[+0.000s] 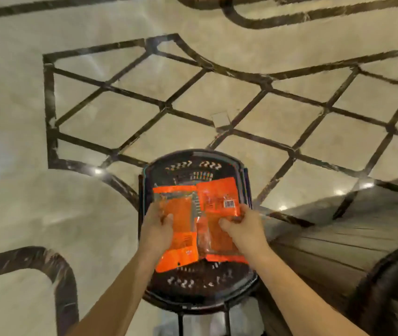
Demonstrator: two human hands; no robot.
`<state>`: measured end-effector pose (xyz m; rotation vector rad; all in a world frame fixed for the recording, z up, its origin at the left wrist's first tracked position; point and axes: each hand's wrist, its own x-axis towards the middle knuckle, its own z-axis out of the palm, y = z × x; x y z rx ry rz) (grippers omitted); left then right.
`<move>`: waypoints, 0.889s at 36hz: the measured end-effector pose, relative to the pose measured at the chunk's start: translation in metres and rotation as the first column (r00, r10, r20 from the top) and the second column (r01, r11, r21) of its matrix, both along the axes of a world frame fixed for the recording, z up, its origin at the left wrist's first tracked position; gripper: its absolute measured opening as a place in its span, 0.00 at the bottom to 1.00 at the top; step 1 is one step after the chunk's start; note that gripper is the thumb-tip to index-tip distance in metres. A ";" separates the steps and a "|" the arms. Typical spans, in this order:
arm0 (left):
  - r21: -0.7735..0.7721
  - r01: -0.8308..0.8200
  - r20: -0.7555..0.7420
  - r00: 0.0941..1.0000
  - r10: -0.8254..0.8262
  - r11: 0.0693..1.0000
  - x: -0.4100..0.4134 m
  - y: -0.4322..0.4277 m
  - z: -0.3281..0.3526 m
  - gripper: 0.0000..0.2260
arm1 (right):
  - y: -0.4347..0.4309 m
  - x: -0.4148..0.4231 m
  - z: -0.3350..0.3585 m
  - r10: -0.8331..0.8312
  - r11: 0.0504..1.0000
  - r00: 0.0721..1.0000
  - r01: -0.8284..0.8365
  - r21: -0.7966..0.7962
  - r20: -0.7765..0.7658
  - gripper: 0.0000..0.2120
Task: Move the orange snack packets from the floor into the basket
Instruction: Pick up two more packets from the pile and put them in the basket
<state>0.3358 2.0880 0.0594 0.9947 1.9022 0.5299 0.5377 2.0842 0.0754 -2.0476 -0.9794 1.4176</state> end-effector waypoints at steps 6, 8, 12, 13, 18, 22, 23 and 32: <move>-0.208 -0.106 0.002 0.994 0.109 0.972 0.015 -0.017 -0.191 0.08 | -0.004 -0.006 -0.199 -0.013 0.987 0.999 0.007 -0.163 -0.031 0.13; -0.247 -0.128 -0.032 0.992 0.124 0.961 0.018 -0.023 -0.246 0.07 | -0.009 -0.009 -0.260 -0.021 0.977 1.000 0.017 -0.213 -0.019 0.11; -0.334 -0.138 -0.060 0.990 0.125 0.932 0.022 -0.031 -0.346 0.13 | -0.019 -0.016 -0.367 -0.049 0.949 0.999 0.042 -0.313 -0.015 0.12; -0.339 -0.142 -0.069 0.990 0.126 0.930 0.024 -0.033 -0.367 0.15 | -0.023 -0.016 -0.390 -0.051 0.943 0.999 0.044 -0.329 -0.012 0.12; -0.466 -0.138 -0.030 0.990 0.140 0.874 0.024 -0.045 -0.435 0.16 | -0.044 -0.013 -0.459 0.017 0.905 0.999 0.001 -0.426 0.037 0.17; -0.522 -0.112 -0.053 0.994 0.099 0.846 0.020 -0.047 -0.431 0.24 | -0.042 -0.007 -0.448 0.140 0.881 0.975 -0.044 -0.471 0.171 0.25; -0.519 -0.112 -0.064 0.994 0.092 0.847 0.020 -0.045 -0.420 0.26 | -0.037 -0.006 -0.437 0.172 0.883 0.964 -0.060 -0.466 0.202 0.23; -0.266 0.305 -0.052 0.943 -0.329 0.915 0.000 0.052 -0.214 0.20 | 0.074 -0.027 -0.230 0.648 0.762 0.700 -0.603 -0.237 0.300 0.18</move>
